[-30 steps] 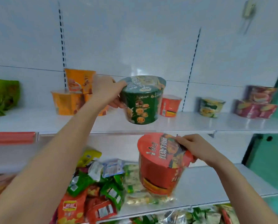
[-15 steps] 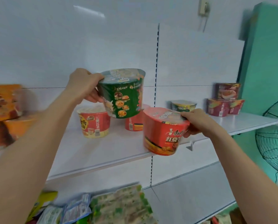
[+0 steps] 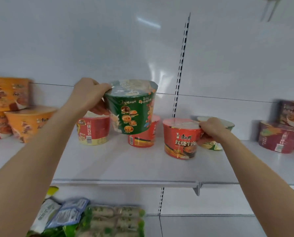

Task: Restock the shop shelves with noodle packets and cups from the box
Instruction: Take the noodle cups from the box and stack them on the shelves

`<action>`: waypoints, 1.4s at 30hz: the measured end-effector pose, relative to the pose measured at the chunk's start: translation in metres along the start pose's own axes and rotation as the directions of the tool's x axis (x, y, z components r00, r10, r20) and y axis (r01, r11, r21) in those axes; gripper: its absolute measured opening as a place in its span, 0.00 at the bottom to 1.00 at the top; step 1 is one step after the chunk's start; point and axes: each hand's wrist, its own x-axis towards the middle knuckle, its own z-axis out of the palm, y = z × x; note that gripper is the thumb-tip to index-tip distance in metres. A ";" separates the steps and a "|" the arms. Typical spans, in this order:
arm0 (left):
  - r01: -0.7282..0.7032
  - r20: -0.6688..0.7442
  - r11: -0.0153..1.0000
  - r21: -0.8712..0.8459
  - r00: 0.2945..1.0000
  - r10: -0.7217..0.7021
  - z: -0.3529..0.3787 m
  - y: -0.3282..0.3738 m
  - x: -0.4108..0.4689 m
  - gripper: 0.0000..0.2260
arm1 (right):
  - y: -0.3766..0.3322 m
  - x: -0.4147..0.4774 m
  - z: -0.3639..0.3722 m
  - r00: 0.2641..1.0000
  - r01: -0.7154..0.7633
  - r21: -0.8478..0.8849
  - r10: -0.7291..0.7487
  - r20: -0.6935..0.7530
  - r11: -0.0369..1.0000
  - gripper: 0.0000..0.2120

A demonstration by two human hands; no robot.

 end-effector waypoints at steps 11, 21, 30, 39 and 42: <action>0.099 -0.094 0.991 0.094 0.991 -0.090 0.024 0.011 -0.031 0.11 | 0.011 0.049 0.019 0.997 0.044 0.186 -0.055 0.055 0.982 0.05; 0.041 0.024 0.995 0.092 0.999 -0.044 0.048 0.018 -0.041 0.10 | 0.025 0.019 0.011 0.957 0.273 0.115 -0.258 -0.129 0.955 0.13; -0.104 0.208 0.994 0.020 0.973 0.097 0.138 0.053 -0.057 0.11 | 0.062 -0.090 -0.060 0.757 0.411 0.453 -0.573 0.314 0.791 0.42; -0.301 0.187 0.953 -0.043 0.934 0.304 0.235 0.101 -0.091 0.24 | 0.116 -0.060 -0.136 0.891 0.439 0.374 -0.449 -0.064 0.817 0.27; -0.456 0.273 0.877 0.154 0.872 0.405 0.275 0.086 -0.112 0.20 | 0.136 -0.035 -0.164 0.905 0.424 0.345 -0.398 -0.147 0.837 0.23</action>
